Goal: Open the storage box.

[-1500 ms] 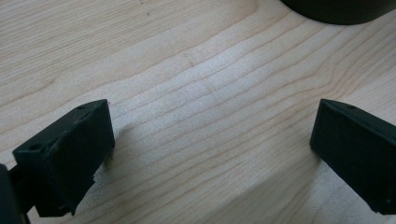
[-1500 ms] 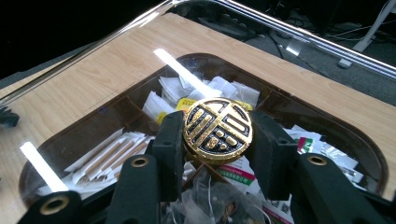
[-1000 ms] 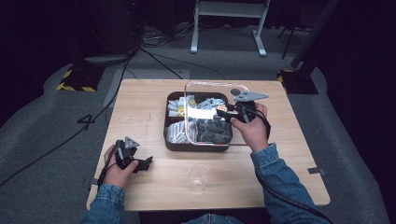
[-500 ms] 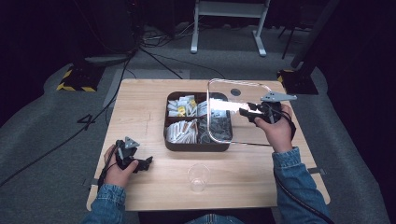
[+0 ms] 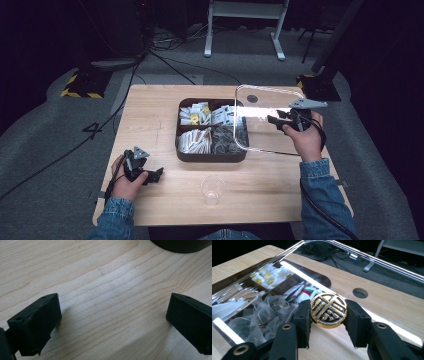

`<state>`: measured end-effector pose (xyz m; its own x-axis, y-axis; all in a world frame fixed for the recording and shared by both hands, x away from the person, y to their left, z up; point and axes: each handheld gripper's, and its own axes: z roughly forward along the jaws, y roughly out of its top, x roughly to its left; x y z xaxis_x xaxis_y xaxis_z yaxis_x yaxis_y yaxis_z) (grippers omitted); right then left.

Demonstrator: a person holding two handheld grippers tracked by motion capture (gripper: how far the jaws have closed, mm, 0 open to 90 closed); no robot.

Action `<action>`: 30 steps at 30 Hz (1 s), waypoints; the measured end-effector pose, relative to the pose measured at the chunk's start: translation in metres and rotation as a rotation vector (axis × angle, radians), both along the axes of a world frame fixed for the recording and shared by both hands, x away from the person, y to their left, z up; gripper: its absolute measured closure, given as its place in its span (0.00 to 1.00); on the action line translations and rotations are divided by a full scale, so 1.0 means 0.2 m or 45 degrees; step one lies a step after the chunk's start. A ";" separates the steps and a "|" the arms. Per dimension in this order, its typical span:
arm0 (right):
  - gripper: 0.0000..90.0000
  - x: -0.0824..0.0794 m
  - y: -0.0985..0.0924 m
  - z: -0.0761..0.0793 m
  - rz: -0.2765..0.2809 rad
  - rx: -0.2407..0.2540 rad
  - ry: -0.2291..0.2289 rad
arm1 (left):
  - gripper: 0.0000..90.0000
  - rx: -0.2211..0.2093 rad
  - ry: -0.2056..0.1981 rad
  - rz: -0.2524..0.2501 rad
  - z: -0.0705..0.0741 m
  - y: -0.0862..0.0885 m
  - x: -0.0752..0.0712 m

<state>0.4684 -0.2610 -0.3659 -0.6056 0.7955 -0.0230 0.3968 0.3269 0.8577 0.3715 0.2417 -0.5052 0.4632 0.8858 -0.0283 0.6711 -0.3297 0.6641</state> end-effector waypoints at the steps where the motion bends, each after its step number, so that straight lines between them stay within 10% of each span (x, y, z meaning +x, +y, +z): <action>1: 0.65 0.00 -0.03 -0.01 -0.017 0.008 0.010 | 0.00 0.000 0.000 -0.001 0.00 0.00 0.00; 30: 0.65 0.09 -0.33 -0.24 -0.243 -0.027 0.087 | 0.00 0.001 -0.002 -0.021 0.00 0.00 0.01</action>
<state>0.4855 -0.3274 -0.4135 -0.4443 0.8959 -0.0049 0.5103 0.2576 0.8205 0.3737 0.2422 -0.5052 0.4780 0.8780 -0.0269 0.6646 -0.3415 0.6646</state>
